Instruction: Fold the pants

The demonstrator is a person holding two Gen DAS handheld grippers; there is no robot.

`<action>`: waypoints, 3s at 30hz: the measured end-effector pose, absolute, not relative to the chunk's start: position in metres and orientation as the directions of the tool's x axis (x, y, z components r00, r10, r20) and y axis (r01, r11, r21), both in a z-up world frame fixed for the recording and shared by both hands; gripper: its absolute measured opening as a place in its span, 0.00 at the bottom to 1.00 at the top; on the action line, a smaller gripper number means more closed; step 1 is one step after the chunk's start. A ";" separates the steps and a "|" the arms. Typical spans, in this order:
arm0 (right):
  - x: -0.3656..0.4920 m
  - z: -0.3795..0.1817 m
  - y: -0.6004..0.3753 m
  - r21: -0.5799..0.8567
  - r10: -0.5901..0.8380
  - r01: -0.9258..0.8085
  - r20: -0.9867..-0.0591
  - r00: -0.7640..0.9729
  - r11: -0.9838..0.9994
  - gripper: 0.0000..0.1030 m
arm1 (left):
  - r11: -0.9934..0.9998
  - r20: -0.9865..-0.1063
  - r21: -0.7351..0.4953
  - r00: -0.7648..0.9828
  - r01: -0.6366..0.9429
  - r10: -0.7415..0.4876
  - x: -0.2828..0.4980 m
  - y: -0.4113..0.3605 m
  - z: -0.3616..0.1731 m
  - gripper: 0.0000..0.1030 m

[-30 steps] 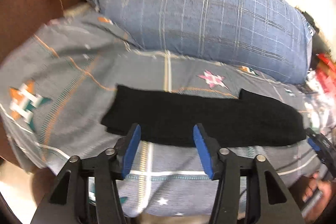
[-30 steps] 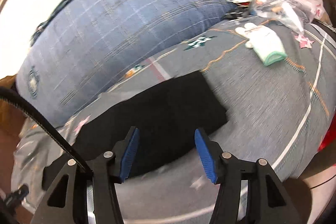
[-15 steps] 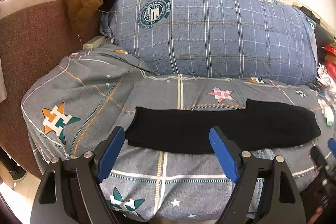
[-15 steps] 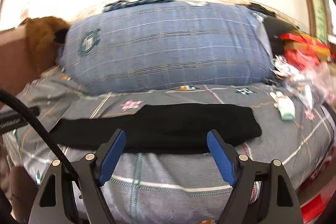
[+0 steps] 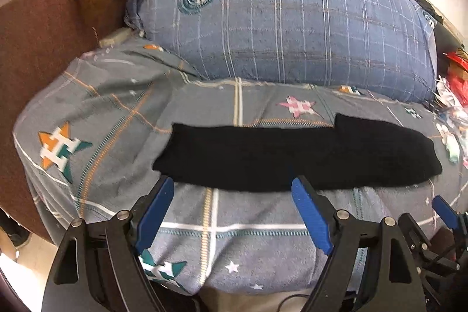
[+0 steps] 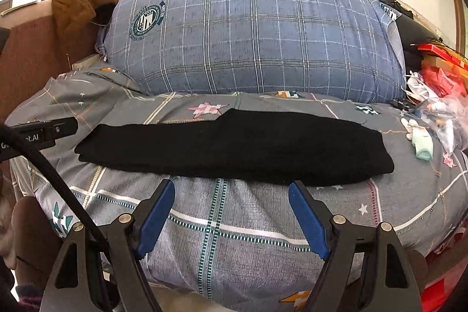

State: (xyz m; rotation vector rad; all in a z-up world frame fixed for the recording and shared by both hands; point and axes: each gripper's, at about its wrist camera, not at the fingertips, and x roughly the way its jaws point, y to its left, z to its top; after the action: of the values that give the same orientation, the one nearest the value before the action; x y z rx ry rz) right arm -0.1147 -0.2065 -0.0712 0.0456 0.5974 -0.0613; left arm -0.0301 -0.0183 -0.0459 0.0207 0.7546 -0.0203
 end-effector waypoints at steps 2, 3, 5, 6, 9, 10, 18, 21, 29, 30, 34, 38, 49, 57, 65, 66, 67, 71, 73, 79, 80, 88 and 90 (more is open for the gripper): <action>-0.113 -0.073 -0.207 0.026 -0.044 0.072 -0.573 0.818 0.997 0.82 | 0.999 -0.700 0.007 0.713 0.037 -0.021 -0.029 -0.019 -0.051 0.80; -0.112 -0.075 -0.207 0.024 -0.044 0.072 -0.580 0.814 0.997 0.82 | 0.999 -0.707 0.007 0.707 0.042 -0.025 -0.029 -0.020 -0.053 0.80; -0.110 -0.077 -0.208 0.023 -0.044 0.071 -0.589 0.807 0.997 0.82 | 0.999 -0.710 0.008 0.704 0.048 -0.028 -0.029 -0.021 -0.056 0.80; -0.110 -0.078 -0.207 0.023 -0.043 0.070 -0.593 0.804 0.997 0.82 | 0.999 -0.710 0.008 0.703 0.050 -0.029 -0.030 -0.021 -0.056 0.80; -0.108 -0.080 -0.205 0.021 -0.037 0.062 -0.605 0.795 0.998 0.82 | 0.999 -0.709 0.004 0.704 0.050 -0.032 -0.031 -0.021 -0.057 0.80; -0.108 -0.081 -0.204 0.019 -0.036 0.059 -0.608 0.793 0.998 0.82 | 0.999 -0.709 0.001 0.705 0.049 -0.034 -0.031 -0.021 -0.057 0.80; -0.106 -0.084 -0.197 0.001 -0.036 0.047 -0.621 0.783 0.999 0.83 | 0.999 -0.714 -0.008 0.699 0.053 -0.043 -0.031 -0.018 -0.060 0.80; -0.105 -0.086 -0.196 -0.001 -0.038 0.048 -0.628 0.777 0.999 0.84 | 0.998 -0.715 -0.007 0.697 0.056 -0.044 -0.031 -0.020 -0.061 0.80; -0.100 -0.092 -0.190 -0.009 -0.041 0.046 -0.654 0.755 0.999 0.84 | 0.998 -0.723 -0.014 0.688 0.063 -0.053 -0.030 -0.020 -0.066 0.80; -0.099 -0.093 -0.190 -0.012 -0.041 0.044 -0.657 0.753 0.999 0.84 | 0.998 -0.725 -0.014 0.687 0.064 -0.054 -0.029 -0.020 -0.067 0.80; -0.098 -0.096 -0.187 -0.015 -0.039 0.039 -0.670 0.741 0.999 0.84 | 0.997 -0.735 -0.020 0.675 0.070 -0.062 -0.026 -0.020 -0.070 0.80; -0.096 -0.098 -0.186 -0.018 -0.038 0.035 -0.678 0.734 0.999 0.84 | 0.997 -0.744 -0.032 0.664 0.072 -0.071 -0.024 -0.018 -0.073 0.80; -0.092 -0.102 -0.188 -0.012 -0.036 0.039 -0.694 0.719 0.999 0.85 | 0.996 -0.757 -0.042 0.649 0.077 -0.082 -0.023 -0.019 -0.080 0.80; -0.091 -0.105 -0.191 -0.007 -0.033 0.040 -0.702 0.712 0.999 0.85 | 0.996 -0.761 -0.042 0.644 0.078 -0.083 -0.024 -0.018 -0.083 0.80; -0.088 -0.107 -0.191 -0.003 -0.026 0.034 -0.707 0.707 0.999 0.85 | 0.996 -0.766 -0.043 0.638 0.074 -0.080 -0.020 -0.015 -0.088 0.80; -0.087 -0.107 -0.191 -0.002 -0.023 0.030 -0.708 0.706 1.000 0.85 | 0.997 -0.768 -0.044 0.636 0.068 -0.078 -0.018 -0.011 -0.089 0.80; -0.085 -0.107 -0.190 -0.001 -0.015 0.021 -0.710 0.704 1.000 0.85 | 0.997 -0.769 -0.048 0.635 0.056 -0.072 -0.015 -0.006 -0.090 0.80; -0.069 -0.102 -0.177 -0.012 0.025 -0.048 -0.712 0.701 0.999 0.85 | 0.997 -0.777 -0.068 0.628 -0.023 -0.039 -0.003 0.025 -0.097 0.80; -0.054 -0.095 -0.164 -0.023 0.071 -0.123 -0.708 0.702 0.992 0.85 | 0.991 -0.790 -0.099 0.613 -0.086 -0.026 0.004 0.051 -0.105 0.80; 0.032 -0.068 -0.113 0.077 0.366 -0.471 -0.743 0.561 0.879 0.85 | 0.947 -0.806 -0.254 0.584 -0.196 -0.095 0.020 0.107 -0.126 0.80; 0.051 -0.067 -0.105 0.112 0.405 -0.504 -0.751 0.522 0.857 0.85 | 0.940 -0.804 -0.273 0.585 -0.205 -0.106 0.024 0.114 -0.128 0.80; 0.172 -0.093 -0.038 0.203 0.454 -0.579 -0.827 0.330 0.790 0.85 | 0.915 -0.792 -0.343 0.589 -0.213 -0.161 0.051 0.129 -0.135 0.75; 0.188 -0.101 -0.025 0.223 0.464 -0.595 -0.838 0.288 0.772 0.85 | 0.909 -0.789 -0.364 0.587 -0.204 -0.184 0.059 0.130 -0.138 0.68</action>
State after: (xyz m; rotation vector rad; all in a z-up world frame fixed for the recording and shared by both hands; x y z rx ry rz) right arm 0.1884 -0.0252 -0.1013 -0.1421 1.0652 0.7104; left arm 0.0587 0.1303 -0.1377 -0.4467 0.9525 0.0121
